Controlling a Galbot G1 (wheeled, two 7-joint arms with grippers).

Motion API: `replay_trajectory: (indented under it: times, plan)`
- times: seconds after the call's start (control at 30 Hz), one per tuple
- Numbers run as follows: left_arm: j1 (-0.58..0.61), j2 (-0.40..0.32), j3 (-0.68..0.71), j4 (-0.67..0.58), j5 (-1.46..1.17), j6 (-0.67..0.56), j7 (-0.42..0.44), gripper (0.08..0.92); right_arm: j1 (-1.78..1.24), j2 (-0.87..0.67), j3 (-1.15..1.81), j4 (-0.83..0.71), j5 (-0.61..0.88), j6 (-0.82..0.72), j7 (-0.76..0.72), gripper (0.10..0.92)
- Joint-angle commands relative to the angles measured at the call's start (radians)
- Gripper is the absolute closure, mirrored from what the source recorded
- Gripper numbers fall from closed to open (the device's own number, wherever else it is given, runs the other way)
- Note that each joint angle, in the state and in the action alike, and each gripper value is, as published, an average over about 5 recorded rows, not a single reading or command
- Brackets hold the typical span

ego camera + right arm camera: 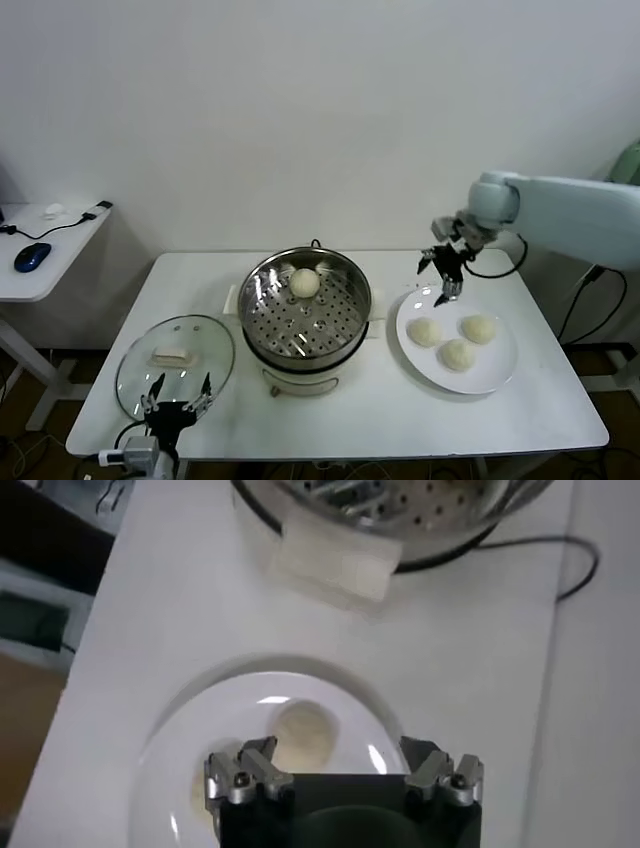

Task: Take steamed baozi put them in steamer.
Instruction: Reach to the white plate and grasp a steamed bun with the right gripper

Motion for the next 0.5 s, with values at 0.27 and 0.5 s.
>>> replay_trajectory:
  times: [0.27, 0.5]
  plan:
    - [0.006, 0.001, 0.000, 0.005, 0.002, -0.004, -0.001, 0.177, -0.281, -0.017, 0.170, -0.114, -0.088, -0.161, 0.077, 0.203]
    - [0.000, 0.003, 0.004, 0.020, 0.010, -0.012, -0.002, 0.177, -0.350, 0.018, 0.233, -0.149, -0.107, -0.166, 0.104, 0.203]
